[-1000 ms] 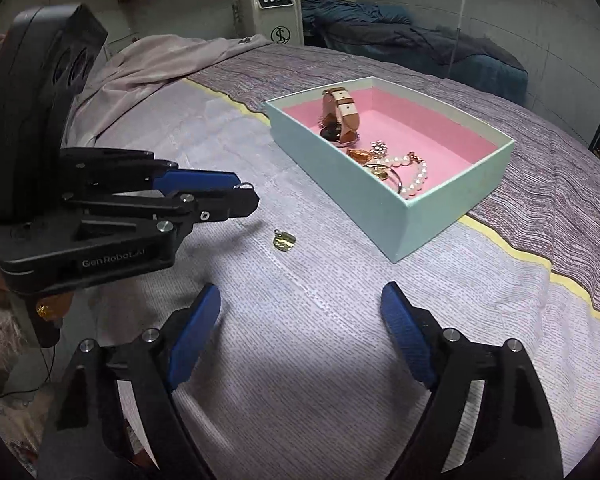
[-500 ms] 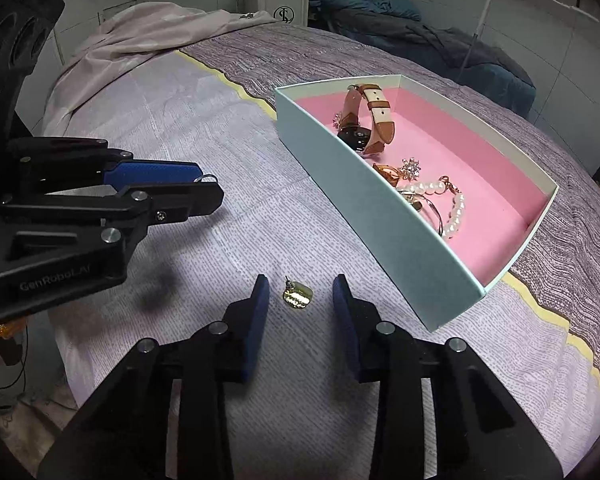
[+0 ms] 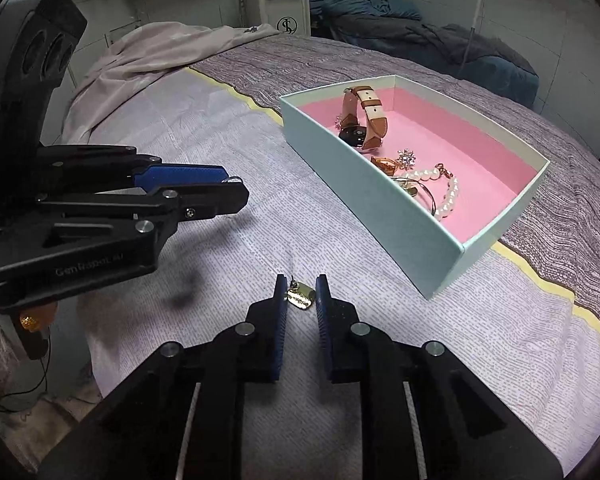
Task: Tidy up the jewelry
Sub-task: 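Grasp the green-stone gold ring with the right gripper, then lower the ring into the pink-lined box and open the right gripper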
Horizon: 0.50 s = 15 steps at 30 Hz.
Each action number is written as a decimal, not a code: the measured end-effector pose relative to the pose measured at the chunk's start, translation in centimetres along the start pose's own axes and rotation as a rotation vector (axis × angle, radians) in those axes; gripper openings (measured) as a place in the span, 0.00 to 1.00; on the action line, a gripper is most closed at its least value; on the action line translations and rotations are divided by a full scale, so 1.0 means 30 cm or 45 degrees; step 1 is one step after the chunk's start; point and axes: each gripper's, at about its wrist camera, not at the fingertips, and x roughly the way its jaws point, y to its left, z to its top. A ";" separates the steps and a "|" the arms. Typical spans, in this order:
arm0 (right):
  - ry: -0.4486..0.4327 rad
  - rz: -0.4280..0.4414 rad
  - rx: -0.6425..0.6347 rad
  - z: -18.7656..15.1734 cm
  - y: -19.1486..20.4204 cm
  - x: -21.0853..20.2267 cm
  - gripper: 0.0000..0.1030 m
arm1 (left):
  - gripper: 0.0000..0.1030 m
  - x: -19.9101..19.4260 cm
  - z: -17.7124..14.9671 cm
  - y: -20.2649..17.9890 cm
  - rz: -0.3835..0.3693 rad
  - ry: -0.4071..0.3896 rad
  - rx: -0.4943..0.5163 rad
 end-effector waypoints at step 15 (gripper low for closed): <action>-0.158 -0.022 0.029 0.078 -0.088 -0.159 0.15 | 0.21 -0.016 0.184 -0.075 -0.005 -0.097 0.113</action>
